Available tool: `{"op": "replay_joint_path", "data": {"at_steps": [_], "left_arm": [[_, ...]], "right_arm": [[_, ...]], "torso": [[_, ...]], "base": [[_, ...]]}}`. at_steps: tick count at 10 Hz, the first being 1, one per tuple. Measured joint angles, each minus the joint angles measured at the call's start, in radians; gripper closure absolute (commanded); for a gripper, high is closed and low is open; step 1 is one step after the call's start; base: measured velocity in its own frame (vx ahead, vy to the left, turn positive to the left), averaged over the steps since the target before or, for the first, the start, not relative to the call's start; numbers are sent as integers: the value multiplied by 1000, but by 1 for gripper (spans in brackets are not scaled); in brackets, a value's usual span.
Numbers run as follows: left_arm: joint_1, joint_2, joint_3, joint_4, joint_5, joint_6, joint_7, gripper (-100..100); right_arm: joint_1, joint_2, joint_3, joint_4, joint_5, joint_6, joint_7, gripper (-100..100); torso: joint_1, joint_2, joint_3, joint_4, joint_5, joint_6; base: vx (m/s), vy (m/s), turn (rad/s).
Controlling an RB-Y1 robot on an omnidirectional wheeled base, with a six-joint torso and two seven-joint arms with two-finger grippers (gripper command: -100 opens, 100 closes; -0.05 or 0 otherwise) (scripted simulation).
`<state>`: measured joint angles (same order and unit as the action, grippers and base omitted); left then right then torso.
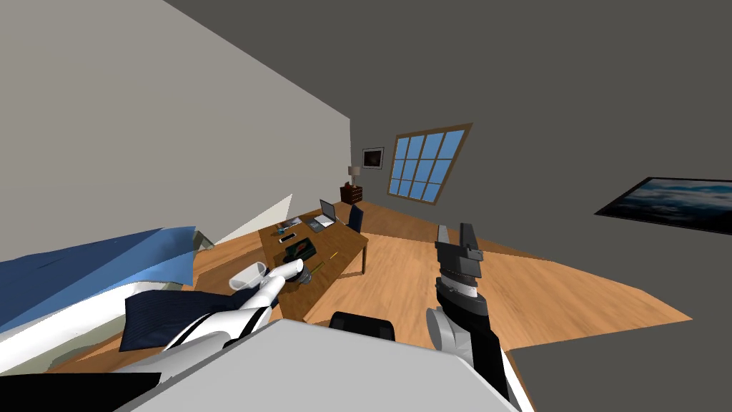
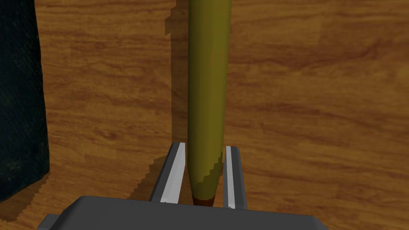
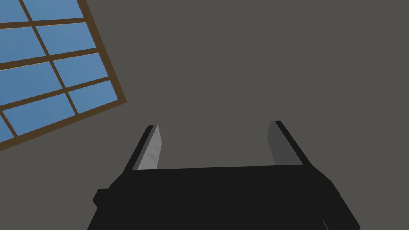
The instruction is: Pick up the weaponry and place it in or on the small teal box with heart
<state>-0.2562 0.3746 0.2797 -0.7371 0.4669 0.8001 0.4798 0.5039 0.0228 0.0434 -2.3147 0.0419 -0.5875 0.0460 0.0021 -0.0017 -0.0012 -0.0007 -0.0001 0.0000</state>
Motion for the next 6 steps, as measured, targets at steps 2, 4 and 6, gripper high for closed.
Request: {"op": "replay_joint_path", "data": {"at_steps": [2, 4, 6], "left_arm": [[-7, -2, -13, -31, -11, 30, 12, 100], [-7, -3, -20, -57, -19, 56, 25, 0], [-10, 7, -13, -66, -6, 58, 28, 100]], "right_arm": [[0, 0, 0, 0, 0, 0, 0, 0], [0, 0, 0, 0, 0, 0, 0, 0], [0, 0, 0, 0, 0, 0, 0, 0]], "torso": [[-1, 2, 1, 0, 0, -1], [0, 1, 1, 0, 0, 0], [-4, 0, 0, 1, -1, 1]], "base": [[-28, -7, 113], [-4, -1, 6], [7, -86, -56]]}}
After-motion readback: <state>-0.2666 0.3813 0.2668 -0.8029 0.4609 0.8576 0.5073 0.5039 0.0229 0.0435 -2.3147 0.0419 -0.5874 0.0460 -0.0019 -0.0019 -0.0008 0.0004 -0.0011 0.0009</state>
